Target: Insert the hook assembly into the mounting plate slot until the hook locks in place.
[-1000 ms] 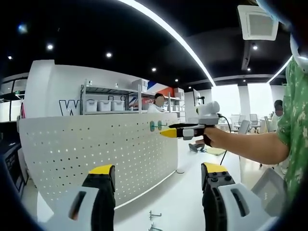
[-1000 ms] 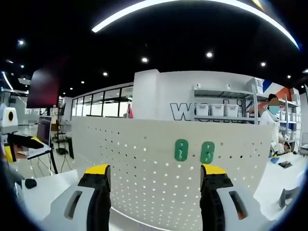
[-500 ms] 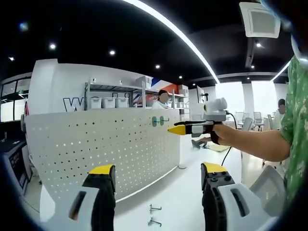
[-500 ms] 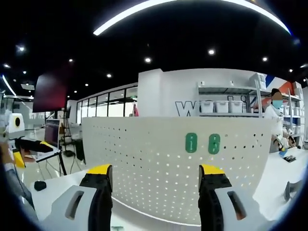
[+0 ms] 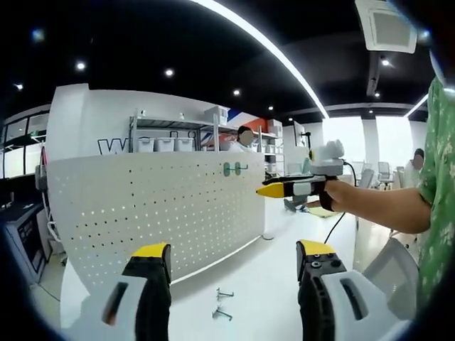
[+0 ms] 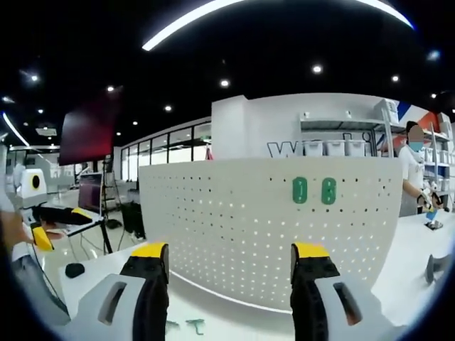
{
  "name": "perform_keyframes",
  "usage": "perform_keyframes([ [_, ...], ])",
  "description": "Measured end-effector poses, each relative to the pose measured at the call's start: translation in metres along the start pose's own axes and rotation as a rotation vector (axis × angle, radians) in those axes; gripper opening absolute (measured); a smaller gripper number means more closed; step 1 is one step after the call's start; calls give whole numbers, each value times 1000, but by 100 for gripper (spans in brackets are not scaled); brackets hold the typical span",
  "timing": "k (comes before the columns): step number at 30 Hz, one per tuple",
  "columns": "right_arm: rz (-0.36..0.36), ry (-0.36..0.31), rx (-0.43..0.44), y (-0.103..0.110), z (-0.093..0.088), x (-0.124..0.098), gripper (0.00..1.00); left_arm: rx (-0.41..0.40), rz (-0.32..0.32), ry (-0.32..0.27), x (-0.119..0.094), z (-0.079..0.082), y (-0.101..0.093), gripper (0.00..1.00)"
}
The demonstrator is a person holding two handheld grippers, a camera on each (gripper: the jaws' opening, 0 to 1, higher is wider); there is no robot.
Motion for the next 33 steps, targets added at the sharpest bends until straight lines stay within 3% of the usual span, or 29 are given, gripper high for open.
perform_keyframes([
  [18,69,50,11,28,-29,-25,67,-8,1,43,-6,-22,-22,72],
  [33,85,79,35,32,-48,-26,64,-8,-17,96,10,-40,-13,64],
])
Point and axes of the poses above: the point that each gripper's makers call its tool centre point, and the gripper's own axes: x roughly forward along the fingers, y roughly to its left, z roughly out of its top, the point moved 6 cm from there along -x, roughly backward along the fingers, and after that the axes turned 6 degrees about y, right-handed, at the moved point
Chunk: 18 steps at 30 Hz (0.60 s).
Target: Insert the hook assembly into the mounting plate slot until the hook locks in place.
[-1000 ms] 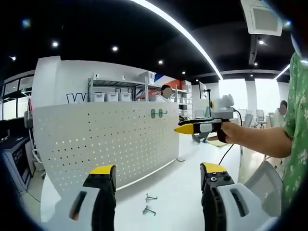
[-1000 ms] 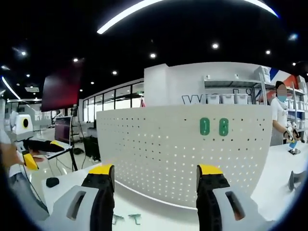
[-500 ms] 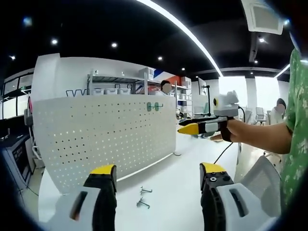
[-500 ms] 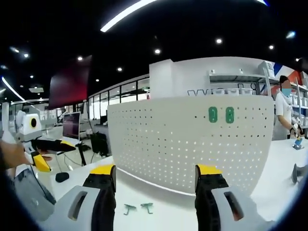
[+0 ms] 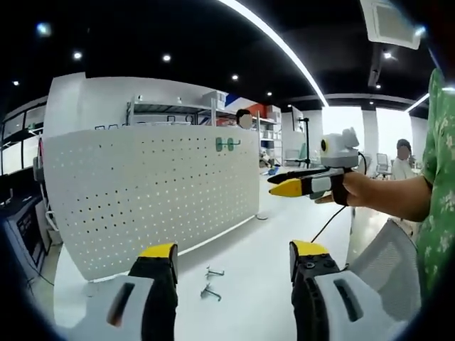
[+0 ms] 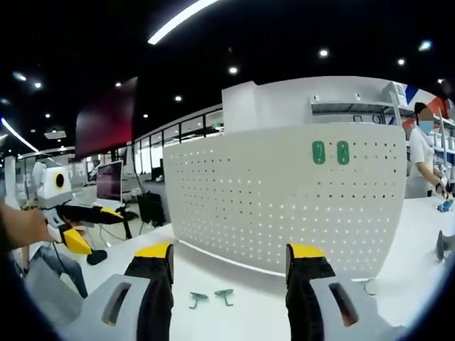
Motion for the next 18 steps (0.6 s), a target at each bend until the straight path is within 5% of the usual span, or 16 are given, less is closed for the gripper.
perform_keyframes([
  [18,-26,25,18,-11,-10,6,62,-13,-45,100,55,-26,20,56],
])
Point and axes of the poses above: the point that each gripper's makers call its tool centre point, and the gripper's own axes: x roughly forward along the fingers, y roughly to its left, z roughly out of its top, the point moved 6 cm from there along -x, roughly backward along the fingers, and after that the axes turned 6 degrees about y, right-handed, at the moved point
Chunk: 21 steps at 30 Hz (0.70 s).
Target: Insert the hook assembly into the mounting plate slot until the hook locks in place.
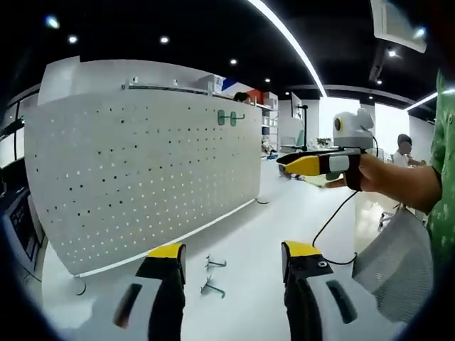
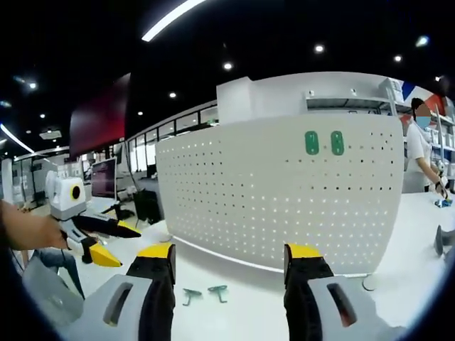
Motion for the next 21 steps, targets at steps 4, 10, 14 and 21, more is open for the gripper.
perform_keyframes([
  [4,-6,4,8,-2,-4,0,62,9,-11,29,14,-3,4,52],
  [10,-16,13,23,-4,-11,-1,61,16,-23,66,34,-10,10,50],
  [14,-23,17,33,-5,-14,-1,61,16,-30,101,46,-17,16,48],
  [21,-35,29,45,-8,-22,-2,60,20,-30,145,64,-29,26,43],
])
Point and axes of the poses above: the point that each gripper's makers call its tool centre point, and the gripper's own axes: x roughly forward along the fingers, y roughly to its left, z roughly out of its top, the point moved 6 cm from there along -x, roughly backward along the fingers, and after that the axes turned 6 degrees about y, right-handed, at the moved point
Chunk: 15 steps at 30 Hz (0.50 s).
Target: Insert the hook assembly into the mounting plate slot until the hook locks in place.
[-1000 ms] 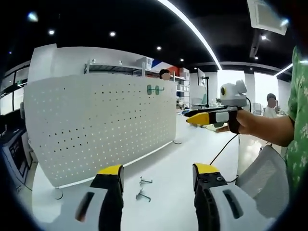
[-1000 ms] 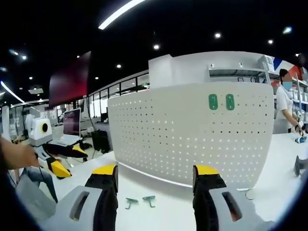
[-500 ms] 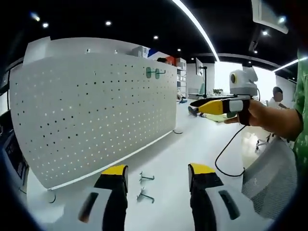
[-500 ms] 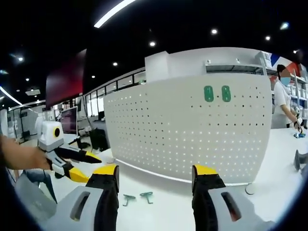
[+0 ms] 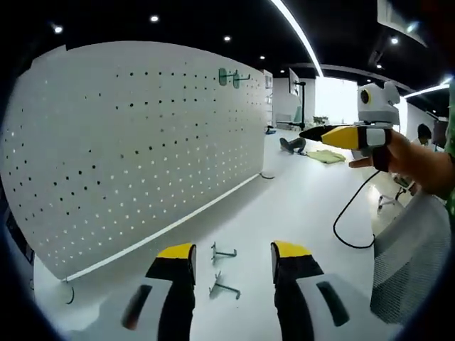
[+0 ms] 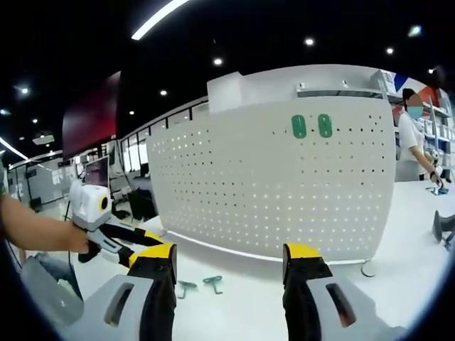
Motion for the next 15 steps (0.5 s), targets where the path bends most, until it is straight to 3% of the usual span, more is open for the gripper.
perform_keyframes([
  [15,18,50,-4,-3,-12,-2,58,14,-36,87,42,-13,11,39],
])
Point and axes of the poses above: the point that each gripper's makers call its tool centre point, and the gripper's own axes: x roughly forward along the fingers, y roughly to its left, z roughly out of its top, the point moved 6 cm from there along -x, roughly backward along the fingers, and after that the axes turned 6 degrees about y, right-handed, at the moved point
